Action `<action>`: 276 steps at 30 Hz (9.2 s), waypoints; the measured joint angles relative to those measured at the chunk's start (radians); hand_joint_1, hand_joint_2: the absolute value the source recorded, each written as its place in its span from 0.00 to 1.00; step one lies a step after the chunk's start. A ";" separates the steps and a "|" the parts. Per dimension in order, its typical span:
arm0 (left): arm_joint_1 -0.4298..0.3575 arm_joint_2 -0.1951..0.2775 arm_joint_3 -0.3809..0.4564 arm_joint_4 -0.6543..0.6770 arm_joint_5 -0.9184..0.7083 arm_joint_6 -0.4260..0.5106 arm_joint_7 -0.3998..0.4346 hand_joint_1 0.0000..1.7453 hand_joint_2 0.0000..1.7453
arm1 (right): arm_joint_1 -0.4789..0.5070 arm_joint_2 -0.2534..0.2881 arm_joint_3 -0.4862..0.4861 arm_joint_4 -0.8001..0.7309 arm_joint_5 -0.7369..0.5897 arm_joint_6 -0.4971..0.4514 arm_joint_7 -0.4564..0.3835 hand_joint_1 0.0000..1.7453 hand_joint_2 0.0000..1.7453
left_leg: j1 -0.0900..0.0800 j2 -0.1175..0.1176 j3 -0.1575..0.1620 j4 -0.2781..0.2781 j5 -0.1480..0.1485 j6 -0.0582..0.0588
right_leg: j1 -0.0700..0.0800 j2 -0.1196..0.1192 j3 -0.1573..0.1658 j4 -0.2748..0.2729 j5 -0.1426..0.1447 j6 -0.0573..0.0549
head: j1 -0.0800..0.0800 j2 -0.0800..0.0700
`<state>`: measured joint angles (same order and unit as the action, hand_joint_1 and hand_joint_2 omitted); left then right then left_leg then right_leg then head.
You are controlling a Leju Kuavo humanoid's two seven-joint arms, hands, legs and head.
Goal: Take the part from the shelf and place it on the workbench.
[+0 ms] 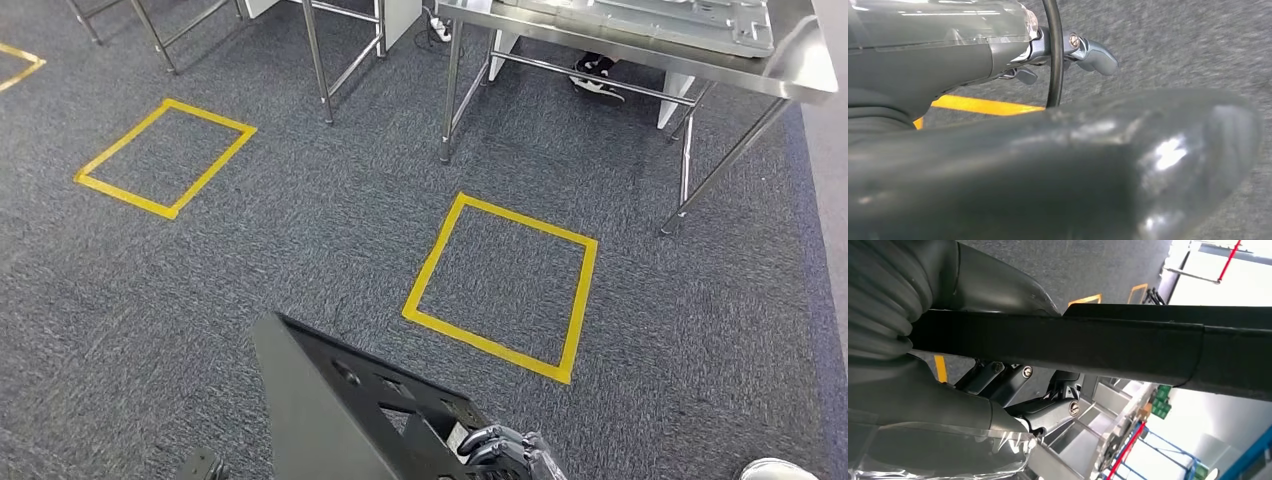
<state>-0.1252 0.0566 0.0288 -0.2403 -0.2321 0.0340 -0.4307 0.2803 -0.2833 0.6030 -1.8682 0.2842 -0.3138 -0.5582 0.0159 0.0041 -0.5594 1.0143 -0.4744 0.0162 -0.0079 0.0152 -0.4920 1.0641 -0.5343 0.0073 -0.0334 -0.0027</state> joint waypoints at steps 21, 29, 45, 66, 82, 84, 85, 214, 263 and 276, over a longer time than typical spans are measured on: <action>-0.072 -0.030 0.070 -0.015 -0.017 -0.014 -0.037 0.00 0.00 | -0.012 -0.008 -0.022 -0.008 0.044 -0.015 0.054 1.00 1.00 | 0.002 -0.007 -0.034 0.289 -0.251 -0.046 | 0.012 0.008 -0.067 -0.044 0.053 -0.058 | 0.000 0.000; -0.065 -0.034 0.092 -0.016 -0.033 -0.017 -0.047 0.00 0.00 | -0.003 -0.008 -0.048 -0.018 0.063 -0.032 0.061 1.00 1.00 | -0.018 -0.012 -0.104 0.053 0.059 0.002 | 0.021 0.022 0.055 -0.023 -0.052 -0.030 | 0.000 0.000; -0.067 -0.046 0.126 -0.017 -0.054 -0.031 -0.067 0.00 0.00 | 0.002 0.000 -0.088 -0.041 0.036 -0.010 0.053 1.00 1.00 | -0.010 0.062 0.084 0.021 -0.044 -0.031 | 0.006 -0.043 -0.098 -0.038 0.049 -0.035 | 0.002 0.000; -0.055 -0.051 0.164 -0.018 -0.091 -0.033 -0.080 0.00 0.00 | 0.002 0.004 -0.094 -0.042 0.061 -0.006 0.054 1.00 1.00 | -0.001 0.021 0.066 -0.031 -0.030 0.011 | -0.008 -0.007 -0.243 0.210 -0.027 0.011 | 0.002 0.000; -0.046 -0.053 0.223 -0.021 -0.162 -0.025 -0.033 0.00 0.00 | -0.011 0.003 -0.113 -0.024 0.248 -0.094 0.198 1.00 1.00 | 0.003 0.005 -0.079 0.269 -0.162 -0.048 | -0.006 -0.016 -0.078 -0.057 0.062 -0.036 | 0.002 0.000; -0.027 -0.051 0.236 -0.018 -0.169 -0.015 0.018 0.00 0.00 | -0.014 0.003 -0.128 -0.019 0.262 -0.107 0.218 1.00 1.00 | 0.002 0.004 -0.085 0.211 -0.081 -0.042 | -0.003 -0.005 -0.058 -0.057 0.049 -0.035 | 0.002 0.000; -0.017 -0.050 0.242 -0.015 -0.174 -0.010 0.044 0.00 0.00 | -0.017 0.003 -0.136 -0.018 0.264 -0.113 0.223 1.00 1.00 | 0.000 0.004 -0.069 0.146 -0.032 -0.036 | -0.002 -0.001 -0.048 -0.057 0.041 -0.033 | 0.002 0.000; 0.035 -0.066 0.498 0.010 -0.409 -0.068 0.167 0.00 0.00 | -0.670 0.135 -0.259 0.482 1.054 0.226 0.659 1.00 1.00 | -0.011 -0.008 -0.058 0.013 0.046 -0.001 | 0.004 -0.007 -0.066 -0.042 0.027 -0.001 | 0.002 0.000; 0.041 -0.078 0.549 0.018 -0.455 -0.071 0.155 0.00 0.00 | -0.722 0.146 -0.260 0.421 1.047 0.223 0.654 1.00 1.00 | -0.006 -0.007 0.033 0.160 -0.081 -0.036 | -0.001 -0.007 -0.150 -0.043 0.114 -0.041 | 0.001 0.000; 0.049 -0.076 0.567 0.021 -0.465 -0.071 0.151 0.00 0.00 | -0.718 0.143 -0.265 0.453 1.039 0.221 0.644 1.00 1.00 | -0.016 -0.007 -0.080 0.006 0.079 0.010 | 0.001 0.002 -0.005 0.012 0.000 0.000 | 0.001 0.000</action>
<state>-0.0764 -0.0195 0.5956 -0.2197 -0.6973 -0.0366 -0.2799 -0.4382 -0.1407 0.3380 -1.4154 1.3231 -0.0927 0.0862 -0.0002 -0.0030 -0.6396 1.0200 -0.3958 0.0263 -0.0065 0.0170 -0.4974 1.0758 -0.5341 0.0072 -0.0319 -0.0027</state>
